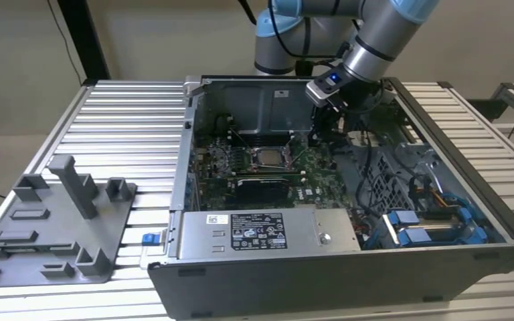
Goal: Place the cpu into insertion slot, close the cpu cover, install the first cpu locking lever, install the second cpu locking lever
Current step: 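Close the cpu cover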
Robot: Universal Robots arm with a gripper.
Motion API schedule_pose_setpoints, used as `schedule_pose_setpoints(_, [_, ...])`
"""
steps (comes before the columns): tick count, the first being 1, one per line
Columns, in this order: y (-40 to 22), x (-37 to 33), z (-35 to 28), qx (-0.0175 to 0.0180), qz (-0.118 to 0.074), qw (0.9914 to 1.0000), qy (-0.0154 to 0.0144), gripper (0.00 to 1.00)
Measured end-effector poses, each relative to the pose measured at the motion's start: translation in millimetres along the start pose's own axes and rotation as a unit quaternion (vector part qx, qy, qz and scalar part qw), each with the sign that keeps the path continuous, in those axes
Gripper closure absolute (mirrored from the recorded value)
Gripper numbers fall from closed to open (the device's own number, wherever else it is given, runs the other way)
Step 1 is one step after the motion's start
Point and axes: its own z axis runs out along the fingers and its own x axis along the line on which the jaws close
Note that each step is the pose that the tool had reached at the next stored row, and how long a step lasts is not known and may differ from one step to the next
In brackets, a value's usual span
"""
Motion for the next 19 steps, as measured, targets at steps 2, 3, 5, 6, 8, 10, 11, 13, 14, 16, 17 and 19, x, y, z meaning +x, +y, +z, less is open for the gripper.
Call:
schedule_pose_setpoints(2, [-3.2,0.0,0.9,0.0,0.0,1.0,0.0,1.0])
schedule_pose_setpoints(3, [-4.7,-0.1,1.3,0.0,0.0,1.0,0.0,1.0])
schedule_pose_setpoints(5, [-7.8,-0.2,2.2,0.0,0.0,1.0,0.0,1.0])
schedule_pose_setpoints(6, [-9.7,-0.2,2.9,0.0,0.0,1.0,0.0,1.0])
schedule_pose_setpoints(8, [-13.5,-0.1,4.1,0.0,0.0,1.0,0.0,1.0])
schedule_pose_setpoints(10, [-16.7,-0.2,5.1,0.0,0.0,1.0,0.0,1.0])
schedule_pose_setpoints(11, [-18.9,-0.1,5.8,0.0,0.0,1.0,0.0,1.0])
schedule_pose_setpoints(13, [-23.6,-0.2,7.4,0.0,0.0,1.0,0.0,1.0])
schedule_pose_setpoints(14, [-25.9,-0.1,8.2,0.0,0.0,1.0,0.0,1.0])
schedule_pose_setpoints(16, [-30.8,-0.1,9.8,0.0,0.0,1.0,0.0,1.0])
schedule_pose_setpoints(17, [-32.9,-0.1,10.5,0.0,0.0,1.0,0.0,1.0])
schedule_pose_setpoints(19, [-37.7,-0.1,12.1,0.0,0.0,1.0,0.0,1.0])
